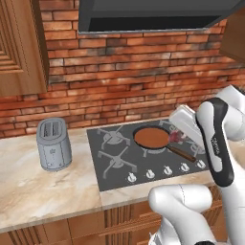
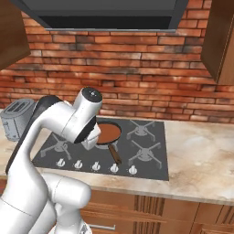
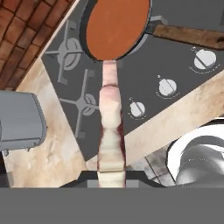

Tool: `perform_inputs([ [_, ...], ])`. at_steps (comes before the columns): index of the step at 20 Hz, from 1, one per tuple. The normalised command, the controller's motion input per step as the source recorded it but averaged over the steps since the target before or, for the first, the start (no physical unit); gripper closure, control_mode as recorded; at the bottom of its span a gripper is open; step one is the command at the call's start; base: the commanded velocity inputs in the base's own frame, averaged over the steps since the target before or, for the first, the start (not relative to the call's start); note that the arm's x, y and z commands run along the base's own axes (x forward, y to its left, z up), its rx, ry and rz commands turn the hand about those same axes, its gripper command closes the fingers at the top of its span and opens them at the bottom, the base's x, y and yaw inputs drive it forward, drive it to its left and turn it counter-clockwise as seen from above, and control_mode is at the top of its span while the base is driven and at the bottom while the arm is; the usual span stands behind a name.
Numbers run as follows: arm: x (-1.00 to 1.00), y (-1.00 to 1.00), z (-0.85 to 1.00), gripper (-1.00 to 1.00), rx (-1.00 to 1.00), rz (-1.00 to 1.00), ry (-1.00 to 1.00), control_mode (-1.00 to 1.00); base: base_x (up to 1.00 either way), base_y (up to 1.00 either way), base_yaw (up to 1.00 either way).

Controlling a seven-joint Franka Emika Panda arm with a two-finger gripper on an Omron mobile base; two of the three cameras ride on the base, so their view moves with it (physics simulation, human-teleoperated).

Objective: Retrieve the steak from the fridge and place it on the saucepan with marinade on the stove.

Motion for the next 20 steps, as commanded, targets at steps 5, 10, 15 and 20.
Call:
perform_inputs([
  [5, 0.61, 0.00, -0.01, 1.00, 0.00, 0.00, 0.18, -1.00, 0.00, 0.00, 0.00],
  [10, 0.48, 0.00, -0.28, 1.00, 0.00, 0.03, 0.03, -1.00, 0.00, 0.00, 0.00],
  [15, 0.33, 0.00, -0.35, 1.00, 0.00, 0.04, -0.07, -1.00, 0.00, 0.00, 0.00],
  [20, 0.34, 0.00, -0.12, 1.00, 0.00, 0.01, 0.00, -1.00, 0.00, 0.00, 0.00],
])
